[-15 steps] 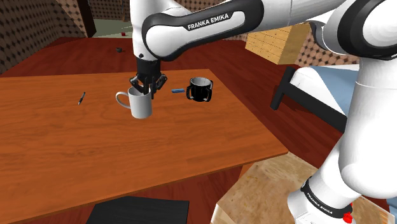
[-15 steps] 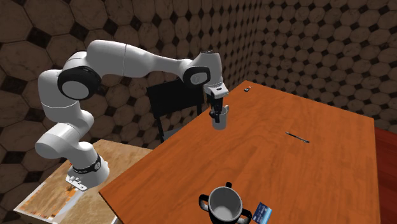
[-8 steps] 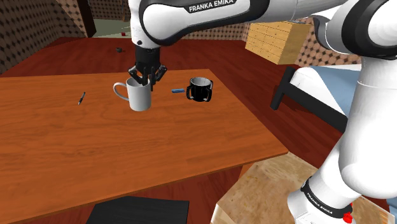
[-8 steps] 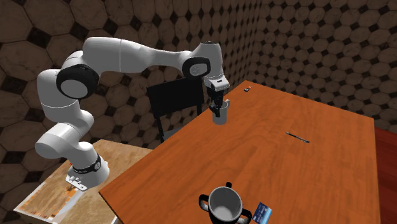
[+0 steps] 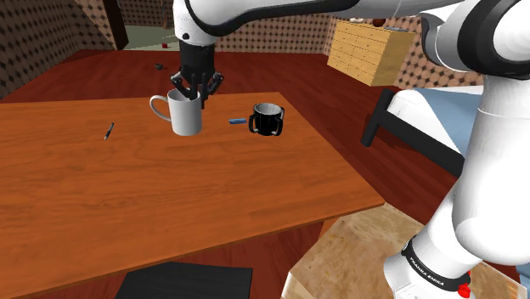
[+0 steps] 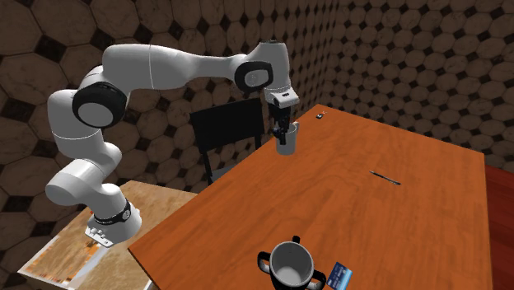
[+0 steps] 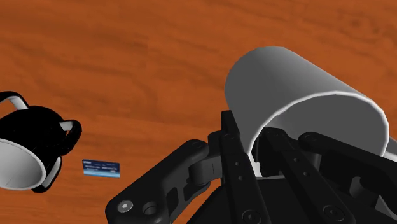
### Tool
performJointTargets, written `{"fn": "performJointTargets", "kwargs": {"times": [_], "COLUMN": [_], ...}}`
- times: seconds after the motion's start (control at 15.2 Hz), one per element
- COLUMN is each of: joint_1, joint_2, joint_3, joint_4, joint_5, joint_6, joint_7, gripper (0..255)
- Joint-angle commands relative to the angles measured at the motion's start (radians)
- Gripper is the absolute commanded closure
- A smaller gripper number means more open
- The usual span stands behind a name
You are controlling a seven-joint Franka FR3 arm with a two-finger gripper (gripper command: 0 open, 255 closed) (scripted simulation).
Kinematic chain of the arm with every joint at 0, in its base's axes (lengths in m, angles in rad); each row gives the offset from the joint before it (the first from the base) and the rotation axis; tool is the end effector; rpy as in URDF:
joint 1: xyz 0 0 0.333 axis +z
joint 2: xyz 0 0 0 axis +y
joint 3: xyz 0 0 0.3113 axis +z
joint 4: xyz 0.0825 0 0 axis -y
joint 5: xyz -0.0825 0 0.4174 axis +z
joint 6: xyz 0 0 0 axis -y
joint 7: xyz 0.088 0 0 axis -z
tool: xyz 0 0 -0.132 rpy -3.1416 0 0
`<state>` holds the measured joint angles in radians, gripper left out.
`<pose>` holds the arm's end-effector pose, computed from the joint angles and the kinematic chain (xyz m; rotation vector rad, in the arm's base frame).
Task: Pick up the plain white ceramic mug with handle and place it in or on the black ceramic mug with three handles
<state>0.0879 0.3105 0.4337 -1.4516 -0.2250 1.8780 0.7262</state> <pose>0.6327 0.2978 0.5021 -3.1077 0.2799 -0.2672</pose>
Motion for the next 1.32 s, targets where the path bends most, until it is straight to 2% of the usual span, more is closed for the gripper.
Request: {"fn": "performJointTargets", "kwargs": {"times": [0.0,0.66,1.25], "joint_1": [-0.027,-0.186,-0.304], "joint_2": [-0.015,-0.057,-0.006], "joint_3": [-0.008,-0.072,-0.133], "joint_4": [-0.011,-0.043,0.051], "joint_5": [0.013,0.082,0.115], "joint_6": [0.001,0.016,-0.016], "joint_7": [-0.035,-0.266,-0.460], "gripper": [255,255,255]}}
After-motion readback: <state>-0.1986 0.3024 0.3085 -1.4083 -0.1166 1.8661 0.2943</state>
